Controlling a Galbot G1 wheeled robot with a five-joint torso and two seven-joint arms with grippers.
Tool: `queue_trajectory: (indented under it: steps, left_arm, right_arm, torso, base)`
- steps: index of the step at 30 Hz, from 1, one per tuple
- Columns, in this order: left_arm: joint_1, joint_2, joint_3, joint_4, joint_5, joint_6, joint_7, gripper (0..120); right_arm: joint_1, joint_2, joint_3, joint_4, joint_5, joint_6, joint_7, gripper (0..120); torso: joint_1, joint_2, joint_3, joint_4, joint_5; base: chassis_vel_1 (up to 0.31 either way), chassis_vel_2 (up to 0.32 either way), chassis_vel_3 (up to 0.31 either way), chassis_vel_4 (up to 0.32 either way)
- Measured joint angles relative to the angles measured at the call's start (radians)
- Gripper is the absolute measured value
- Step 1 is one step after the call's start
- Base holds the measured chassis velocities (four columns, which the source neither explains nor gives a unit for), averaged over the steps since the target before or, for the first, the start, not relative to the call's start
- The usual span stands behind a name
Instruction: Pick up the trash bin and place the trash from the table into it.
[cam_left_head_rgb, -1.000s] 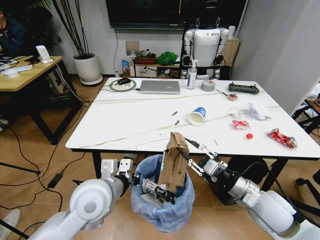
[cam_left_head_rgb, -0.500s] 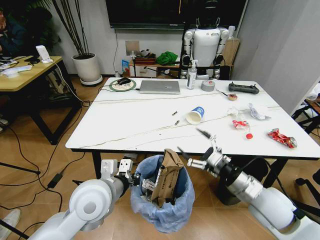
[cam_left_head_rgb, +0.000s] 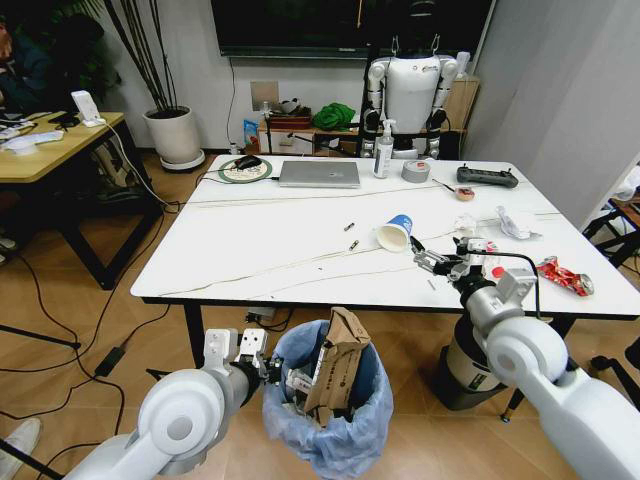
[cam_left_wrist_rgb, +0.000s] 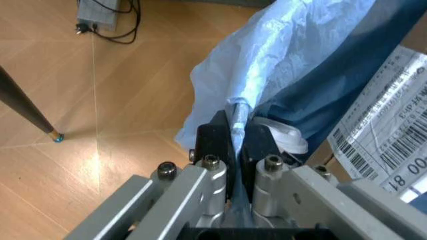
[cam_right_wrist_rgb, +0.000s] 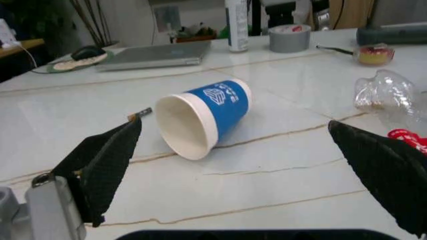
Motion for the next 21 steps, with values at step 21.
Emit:
queue_trajectory:
  steps: [21]
  left_arm:
    - [-0.02, 0.009, 0.002, -0.002, -0.008, 0.0, -0.001, 0]
  right_arm:
    - [0.323, 0.11, -0.201, -0.297, 0.071, -0.089, 0.022, 100]
  torso:
    - [0.0, 0.0, 0.0, 0.0002, -0.0001]
  base:
    - [0.0, 0.0, 0.0, 0.0]
